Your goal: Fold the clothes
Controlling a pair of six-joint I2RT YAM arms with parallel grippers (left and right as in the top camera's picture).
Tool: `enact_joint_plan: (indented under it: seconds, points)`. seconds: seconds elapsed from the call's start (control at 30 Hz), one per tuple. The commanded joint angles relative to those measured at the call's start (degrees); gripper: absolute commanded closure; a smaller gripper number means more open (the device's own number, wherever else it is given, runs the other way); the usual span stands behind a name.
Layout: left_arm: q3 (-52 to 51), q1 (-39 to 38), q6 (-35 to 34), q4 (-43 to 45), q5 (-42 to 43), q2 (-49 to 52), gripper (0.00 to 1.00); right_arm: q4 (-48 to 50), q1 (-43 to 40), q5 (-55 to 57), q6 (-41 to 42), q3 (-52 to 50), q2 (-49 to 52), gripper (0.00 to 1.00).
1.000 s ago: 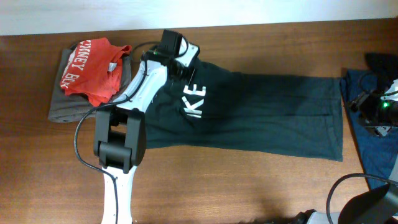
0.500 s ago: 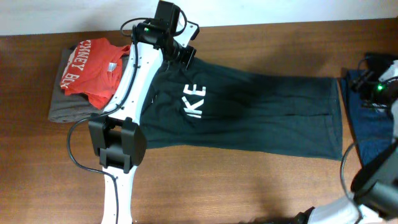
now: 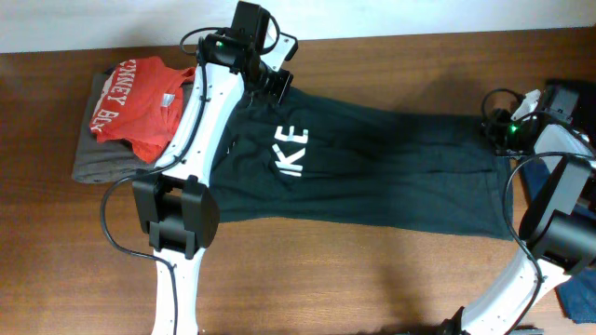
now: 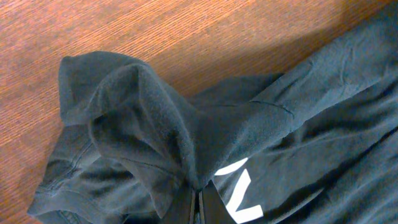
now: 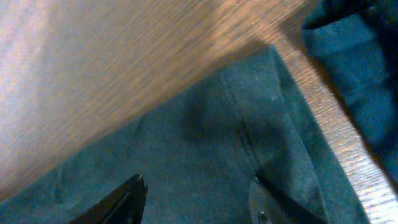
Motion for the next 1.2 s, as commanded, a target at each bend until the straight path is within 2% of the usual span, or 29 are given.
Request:
enact_joint_plan:
  seconds: [0.0, 0.07, 0.13, 0.23, 0.33, 0.5, 0.53, 0.63, 0.77, 0.8, 0.9, 1.07, 1.17]
  points:
    - [1.3, 0.0, 0.3, -0.1, -0.4, -0.4, 0.99, -2.9, -0.2, 2.2, 1.7, 0.1, 0.7, 0.45]
    - [1.3, 0.0, 0.3, -0.1, -0.4, -0.4, 1.00, -4.1, -0.2, 2.5, 1.8, 0.1, 0.7, 0.47]
    - [1.3, 0.0, 0.3, 0.0, -0.4, -0.4, 0.99, -4.9, -0.2, 2.5, 3.3, 0.1, 0.7, 0.55]
    - [1.3, 0.0, 0.3, -0.1, -0.4, -0.4, 1.00, -6.4, -0.2, 1.8, 4.1, 0.1, 0.7, 0.54]
    - [1.3, 0.0, 0.4, 0.0, -0.4, -0.4, 1.00, -3.6, -0.6, -3.5, -1.1, 0.4, 0.6, 0.53]
    - [1.3, 0.0, 0.4, -0.1, -0.4, -0.4, 1.00, -3.7, -2.5, -4.9, -1.2, 2.4, 0.0, 0.50]
    - [1.3, 0.0, 0.4, -0.1, -0.4, -0.4, 0.99, -3.7, -3.0, -4.9, -1.3, 2.6, 0.0, 0.46]
    - [1.3, 0.0, 0.4, -0.1, -0.4, -0.4, 0.99, -3.7, -4.8, -4.9, -1.3, 2.7, 0.0, 0.46]
    - [1.3, 0.0, 0.4, 0.0, -0.4, -0.4, 1.00, -5.4, -6.1, -4.9, -1.3, 2.7, 0.0, 0.47]
    - [1.3, 0.0, 0.4, 0.0, -0.4, -0.4, 1.00, -6.8, -6.1, -4.9, -1.3, 2.7, 0.0, 0.51]
    - [1.3, 0.0, 0.4, 0.0, -0.4, -0.4, 0.99, -9.6, -6.0, -7.3, -1.3, 2.7, 0.0, 0.54]
    - [1.3, 0.0, 0.4, 0.0, -0.4, -0.4, 1.00, -8.3, -6.1, -9.1, -1.2, 2.6, 0.0, 0.55]
    - [1.3, 0.0, 0.3, -0.1, -0.4, -0.4, 0.99, -5.1, -5.6, -8.9, -1.0, 2.6, 0.1, 0.59]
